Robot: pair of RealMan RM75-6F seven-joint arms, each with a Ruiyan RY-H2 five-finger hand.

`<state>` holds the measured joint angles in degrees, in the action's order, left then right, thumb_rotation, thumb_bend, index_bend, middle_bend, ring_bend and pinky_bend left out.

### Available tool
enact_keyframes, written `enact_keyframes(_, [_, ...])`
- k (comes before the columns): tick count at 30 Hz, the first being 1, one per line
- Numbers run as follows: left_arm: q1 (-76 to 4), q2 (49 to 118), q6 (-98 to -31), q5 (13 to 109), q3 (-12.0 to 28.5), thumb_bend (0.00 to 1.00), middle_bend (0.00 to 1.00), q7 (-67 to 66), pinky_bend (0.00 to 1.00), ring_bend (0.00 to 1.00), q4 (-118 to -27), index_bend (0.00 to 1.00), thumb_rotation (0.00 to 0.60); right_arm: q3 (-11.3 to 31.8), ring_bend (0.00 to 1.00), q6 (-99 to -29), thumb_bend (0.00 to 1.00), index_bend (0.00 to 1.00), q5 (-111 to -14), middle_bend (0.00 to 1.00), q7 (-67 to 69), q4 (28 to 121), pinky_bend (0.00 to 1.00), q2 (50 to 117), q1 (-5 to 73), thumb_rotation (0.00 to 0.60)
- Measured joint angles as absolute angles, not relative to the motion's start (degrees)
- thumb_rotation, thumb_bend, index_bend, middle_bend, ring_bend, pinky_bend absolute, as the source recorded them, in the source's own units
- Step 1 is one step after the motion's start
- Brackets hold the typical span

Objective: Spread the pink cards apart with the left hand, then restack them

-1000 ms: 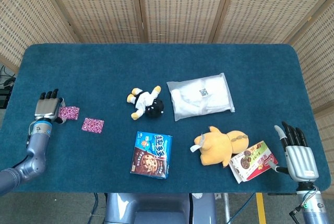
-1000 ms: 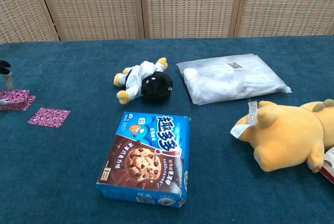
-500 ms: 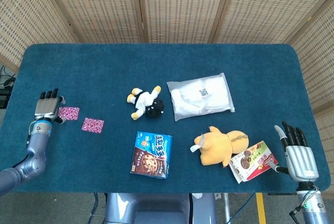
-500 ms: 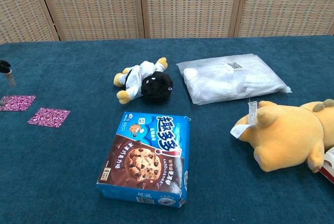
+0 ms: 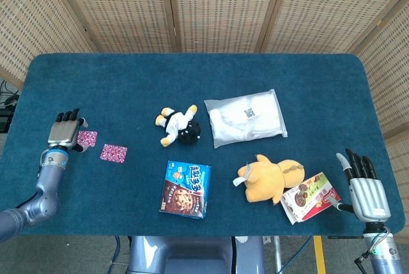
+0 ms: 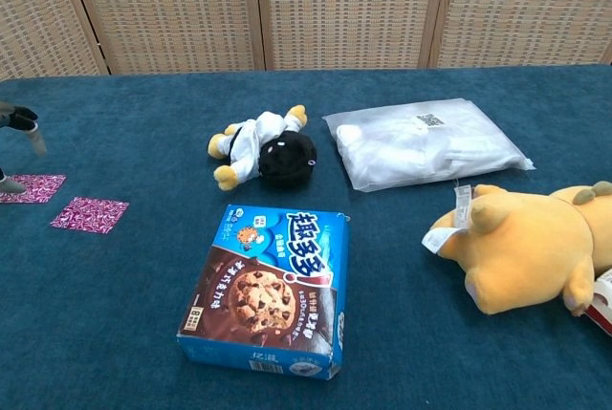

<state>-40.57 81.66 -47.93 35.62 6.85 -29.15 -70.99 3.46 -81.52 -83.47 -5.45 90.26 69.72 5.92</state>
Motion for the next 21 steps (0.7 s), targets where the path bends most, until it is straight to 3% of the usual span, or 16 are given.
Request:
enact_keyframes(8, [-40.0,81.9,-52.4,38.2,5.8,0.23,0.00,-31.0,0.00,0.00,-77.9,0.30,0.600,3.4,0.00,-81.7,0.03,0.00,-83.6,0.00,-5.0,90.5,0.00,69.3,5.8,0.600])
enact_keyframes(21, [-41.9,85.3,-53.0,37.2,5.0,0.22,0.00,-35.0,0.00,0.00,-79.8,0.30,0.600,3.7,0.00,-82.0,0.03,0.00,-83.5,0.00,-4.2,90.4,0.00,69.1,5.6,0.600])
